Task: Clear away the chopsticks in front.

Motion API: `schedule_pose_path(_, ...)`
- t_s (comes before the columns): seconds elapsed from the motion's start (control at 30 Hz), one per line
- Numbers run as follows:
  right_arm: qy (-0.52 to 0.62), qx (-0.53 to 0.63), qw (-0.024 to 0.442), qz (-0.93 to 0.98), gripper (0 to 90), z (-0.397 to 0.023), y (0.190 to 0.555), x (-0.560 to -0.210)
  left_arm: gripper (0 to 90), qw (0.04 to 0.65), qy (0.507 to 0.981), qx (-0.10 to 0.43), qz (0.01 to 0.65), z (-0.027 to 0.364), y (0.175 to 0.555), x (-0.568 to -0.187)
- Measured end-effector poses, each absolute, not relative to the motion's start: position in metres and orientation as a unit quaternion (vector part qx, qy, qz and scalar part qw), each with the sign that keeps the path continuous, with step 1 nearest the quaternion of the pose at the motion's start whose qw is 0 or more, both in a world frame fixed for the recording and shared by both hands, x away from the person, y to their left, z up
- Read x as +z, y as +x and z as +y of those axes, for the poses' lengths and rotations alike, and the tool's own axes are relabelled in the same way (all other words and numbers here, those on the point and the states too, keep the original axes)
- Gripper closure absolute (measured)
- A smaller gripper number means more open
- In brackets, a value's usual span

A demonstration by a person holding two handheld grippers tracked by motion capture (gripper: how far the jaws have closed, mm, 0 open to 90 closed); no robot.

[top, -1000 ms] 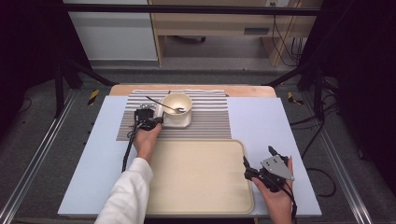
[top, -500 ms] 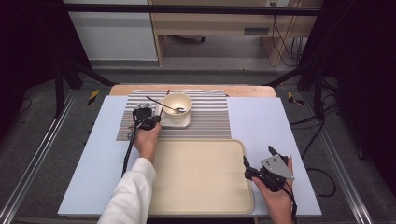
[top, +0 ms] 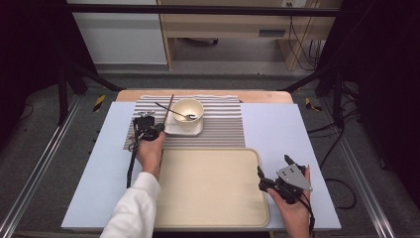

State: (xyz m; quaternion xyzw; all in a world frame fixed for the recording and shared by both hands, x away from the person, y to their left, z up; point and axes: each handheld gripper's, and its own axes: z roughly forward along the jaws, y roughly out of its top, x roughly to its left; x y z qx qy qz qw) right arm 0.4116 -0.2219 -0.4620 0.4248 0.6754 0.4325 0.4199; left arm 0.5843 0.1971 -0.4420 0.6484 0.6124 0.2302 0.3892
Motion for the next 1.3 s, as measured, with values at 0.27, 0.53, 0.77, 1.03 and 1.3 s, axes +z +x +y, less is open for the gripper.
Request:
schedule_pose_path(0.27,0.417,0.433,0.419,0.680,5.5,-0.221,0.412,-0.462,85.5,0.395,0.644,0.236,0.611,0.203,0.571,-0.437)
schedule_pose_path(0.53,0.419,0.436,0.417,0.678,5.2,-0.221,0.411,-0.462,85.5,0.395,0.643,0.240,0.611,0.206,0.552,-0.432)
schedule_pose_path(0.77,0.413,0.442,0.415,0.679,4.7,-0.220,0.410,-0.461,85.5,0.391,0.649,0.250,0.603,0.209,0.538,-0.433)
schedule_pose_path(1.03,0.410,0.441,0.413,0.683,4.7,-0.218,0.410,-0.462,85.5,0.406,0.645,0.243,0.601,0.212,0.517,-0.435)
schedule_pose_path(1.3,0.405,0.444,0.412,0.685,4.7,-0.216,0.410,-0.462,85.5,0.409,0.641,0.234,0.607,0.213,0.496,-0.443)
